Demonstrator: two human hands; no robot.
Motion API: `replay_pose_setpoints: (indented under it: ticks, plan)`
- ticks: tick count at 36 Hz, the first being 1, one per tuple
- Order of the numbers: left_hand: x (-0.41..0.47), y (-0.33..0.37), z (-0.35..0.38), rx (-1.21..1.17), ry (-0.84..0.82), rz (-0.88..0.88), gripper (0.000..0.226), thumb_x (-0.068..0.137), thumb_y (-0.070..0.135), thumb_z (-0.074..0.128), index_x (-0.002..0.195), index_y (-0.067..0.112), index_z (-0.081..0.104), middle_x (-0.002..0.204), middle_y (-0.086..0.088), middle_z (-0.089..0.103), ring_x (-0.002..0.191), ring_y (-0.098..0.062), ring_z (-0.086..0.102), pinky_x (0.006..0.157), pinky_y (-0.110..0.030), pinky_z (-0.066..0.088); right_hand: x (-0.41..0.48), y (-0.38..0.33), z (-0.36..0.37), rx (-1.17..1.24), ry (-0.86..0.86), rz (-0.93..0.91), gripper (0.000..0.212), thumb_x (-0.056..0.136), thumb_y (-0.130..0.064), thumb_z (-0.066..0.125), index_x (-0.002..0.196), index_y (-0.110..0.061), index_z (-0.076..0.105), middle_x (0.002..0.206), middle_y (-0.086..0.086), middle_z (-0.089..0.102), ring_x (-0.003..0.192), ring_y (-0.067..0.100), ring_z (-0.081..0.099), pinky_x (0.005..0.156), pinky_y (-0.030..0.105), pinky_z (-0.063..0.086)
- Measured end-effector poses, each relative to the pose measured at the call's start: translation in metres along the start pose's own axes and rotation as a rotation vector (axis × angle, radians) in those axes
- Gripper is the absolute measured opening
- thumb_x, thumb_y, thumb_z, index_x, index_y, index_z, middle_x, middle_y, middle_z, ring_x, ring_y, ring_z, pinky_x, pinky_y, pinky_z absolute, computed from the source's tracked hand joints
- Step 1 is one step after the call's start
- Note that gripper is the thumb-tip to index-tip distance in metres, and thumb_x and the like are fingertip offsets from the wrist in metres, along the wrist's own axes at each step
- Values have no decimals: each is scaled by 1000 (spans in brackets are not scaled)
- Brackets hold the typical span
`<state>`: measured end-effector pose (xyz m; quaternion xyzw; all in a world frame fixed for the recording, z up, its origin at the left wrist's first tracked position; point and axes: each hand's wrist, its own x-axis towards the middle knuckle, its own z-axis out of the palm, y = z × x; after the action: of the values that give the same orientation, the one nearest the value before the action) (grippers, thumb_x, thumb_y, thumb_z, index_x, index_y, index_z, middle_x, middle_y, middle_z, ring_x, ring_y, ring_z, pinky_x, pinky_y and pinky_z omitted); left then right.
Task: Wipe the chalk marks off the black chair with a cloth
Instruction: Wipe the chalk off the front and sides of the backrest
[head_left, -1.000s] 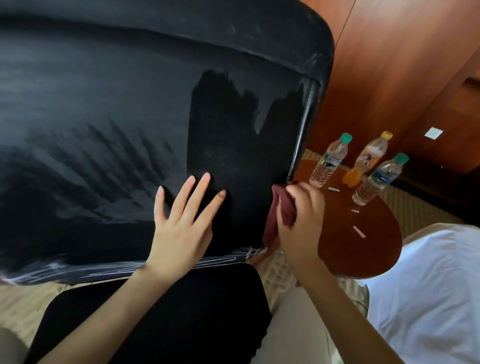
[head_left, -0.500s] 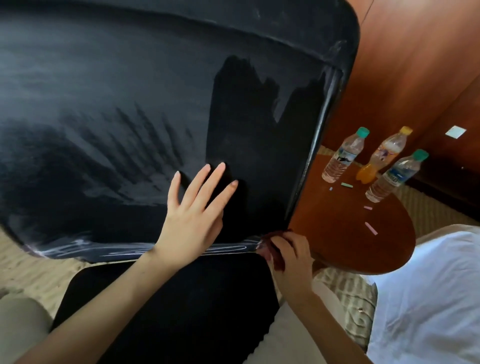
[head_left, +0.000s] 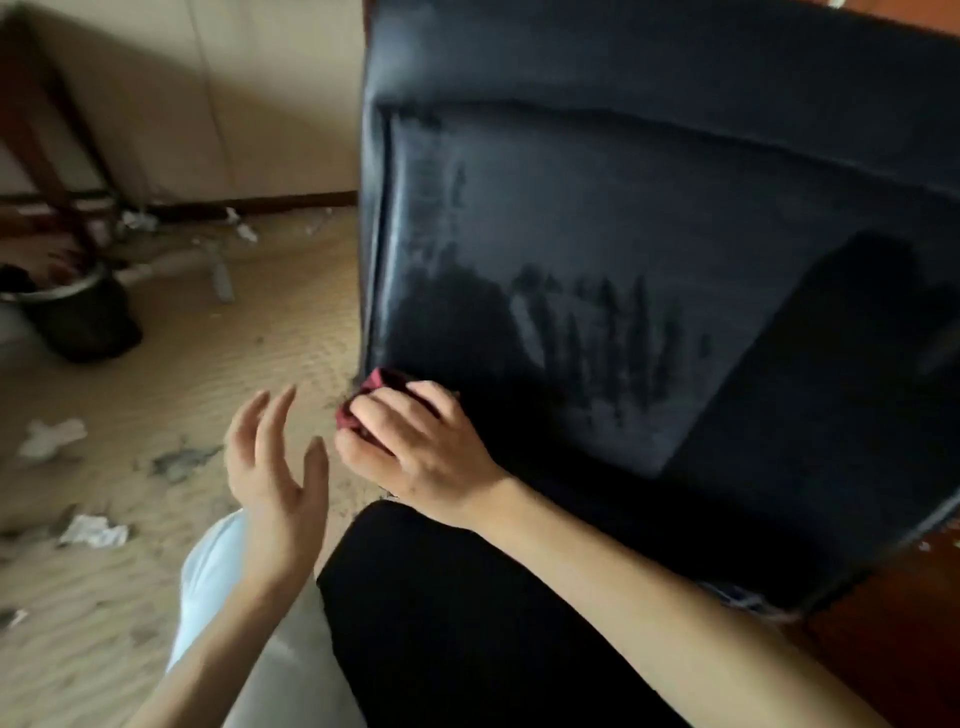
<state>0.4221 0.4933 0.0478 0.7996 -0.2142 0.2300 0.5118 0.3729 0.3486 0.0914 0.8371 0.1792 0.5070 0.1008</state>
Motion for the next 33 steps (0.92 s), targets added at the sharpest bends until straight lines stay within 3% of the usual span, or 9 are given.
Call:
replay_pose_setpoints:
  ticks: [5,9,16,19,24,27,29,30,33]
  plan:
    - [2,-22,3,-281,-219,-439,31,101,11,42,128,17,54,129,-1,56,120,-12,51,106,-35,39,-6,-12,36,-237,-519,-191,43,94,-8,31,91,-21,72,107,-2,68,107,16,60,98,33,38]
    - [-1,-28,14,-344,-300,-454,28,101,12,41,122,17,59,117,3,63,109,-3,57,96,-15,43,-15,-9,34,-281,-675,-212,48,97,-11,24,109,-20,69,119,-5,65,120,14,55,107,29,34]
    - [4,-17,29,-490,-287,-496,29,101,9,39,108,27,62,105,13,66,99,6,61,88,-18,47,-42,-6,27,-375,-705,-373,53,94,-19,22,134,-9,54,150,9,39,141,22,33,119,39,14]
    - [5,-22,32,-493,-275,-491,29,101,8,38,111,18,63,108,8,67,101,0,62,88,-15,47,-70,-8,29,-413,-803,-503,53,93,-25,25,139,-10,46,149,8,41,143,25,29,118,47,-2]
    - [4,-24,33,-448,-264,-474,28,101,11,40,106,22,65,106,13,67,99,6,61,86,-14,45,-126,1,17,-533,-1134,-554,43,85,-17,40,114,-9,70,122,14,62,126,21,47,117,50,-12]
    - [3,-26,33,-438,-264,-466,28,100,10,41,104,24,66,105,12,68,99,5,61,86,-17,45,-152,10,6,-496,-1096,-490,39,82,-27,60,117,-14,68,117,3,68,124,17,46,118,46,-12]
    - [2,-25,33,-442,-266,-467,30,100,9,42,101,28,65,103,13,68,98,5,62,84,-14,44,-153,10,3,-305,-967,-208,44,87,-36,49,130,-30,58,109,-27,66,117,-1,38,118,19,-5]
    - [2,-24,33,-443,-262,-464,31,100,9,42,99,30,65,102,14,68,97,5,62,83,-12,45,-147,11,0,-225,-874,-132,38,84,-43,47,119,-44,62,103,-33,64,110,-5,38,112,8,7]
    - [4,-22,34,-449,-244,-444,32,99,7,43,97,30,65,99,13,68,92,8,61,79,-8,44,-114,7,-9,-141,-709,-304,23,81,-24,52,77,-28,74,85,-12,68,89,8,53,97,24,39]
